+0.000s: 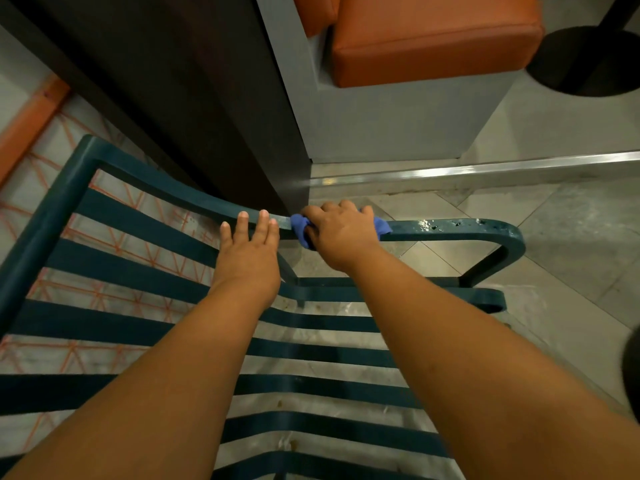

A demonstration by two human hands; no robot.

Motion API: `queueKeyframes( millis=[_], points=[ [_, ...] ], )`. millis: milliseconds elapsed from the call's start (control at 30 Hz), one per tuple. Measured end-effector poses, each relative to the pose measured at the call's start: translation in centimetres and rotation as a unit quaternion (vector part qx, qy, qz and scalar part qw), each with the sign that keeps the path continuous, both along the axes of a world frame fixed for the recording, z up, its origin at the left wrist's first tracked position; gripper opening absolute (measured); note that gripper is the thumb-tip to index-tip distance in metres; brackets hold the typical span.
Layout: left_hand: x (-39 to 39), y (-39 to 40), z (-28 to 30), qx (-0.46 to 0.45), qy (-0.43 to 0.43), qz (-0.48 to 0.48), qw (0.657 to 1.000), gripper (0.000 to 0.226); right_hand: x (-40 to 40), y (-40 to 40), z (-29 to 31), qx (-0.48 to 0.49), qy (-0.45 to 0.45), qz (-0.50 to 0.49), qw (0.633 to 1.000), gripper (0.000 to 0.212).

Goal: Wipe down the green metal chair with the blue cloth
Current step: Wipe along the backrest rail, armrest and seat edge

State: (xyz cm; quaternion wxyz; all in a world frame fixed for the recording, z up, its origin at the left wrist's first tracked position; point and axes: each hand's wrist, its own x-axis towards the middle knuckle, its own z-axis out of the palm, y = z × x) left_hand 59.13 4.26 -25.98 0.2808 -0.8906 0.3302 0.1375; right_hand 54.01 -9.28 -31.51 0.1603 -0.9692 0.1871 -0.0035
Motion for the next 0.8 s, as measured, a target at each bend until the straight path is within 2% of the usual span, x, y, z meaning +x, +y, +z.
queueKeyframes(
  millis=[100, 233, 433, 567, 700, 800],
  points=[
    [0.1, -0.1, 0.1, -0.001, 0.002, 0.000, 1.000, 0.095, -1.9, -1.8, -0.4, -0.016, 0.021, -0.046, 0.999, 0.029],
    [0.0, -0.2, 0.1, -0.001, 0.000, 0.003, 1.000, 0.097, -1.0, -1.2, 0.8, -0.022, 0.099, -0.079, 0.992, 0.030],
    [0.0, -0.1, -0.1, -0.010, 0.000, 0.001, 1.000, 0.095, -4.9, -2.6, -1.2, -0.029, -0.047, 0.027, 0.998, 0.058],
    [0.1, -0.1, 0.1, -0.003, -0.004, -0.010, 1.000, 0.090, -4.2, -3.8, 0.4, 0.001, 0.033, 0.001, 0.999, 0.054],
    [0.0, -0.5, -0.5, -0.004, -0.014, -0.004, 1.000, 0.091, -1.5, -1.2, 1.9, -0.090, 0.115, 0.001, 0.989, 0.052],
    [-0.1, -0.5, -0.8, -0.007, -0.022, -0.003, 1.000, 0.092, -2.4, -0.3, 0.4, -0.135, 0.049, 0.005, 0.990, 0.054]
  ],
)
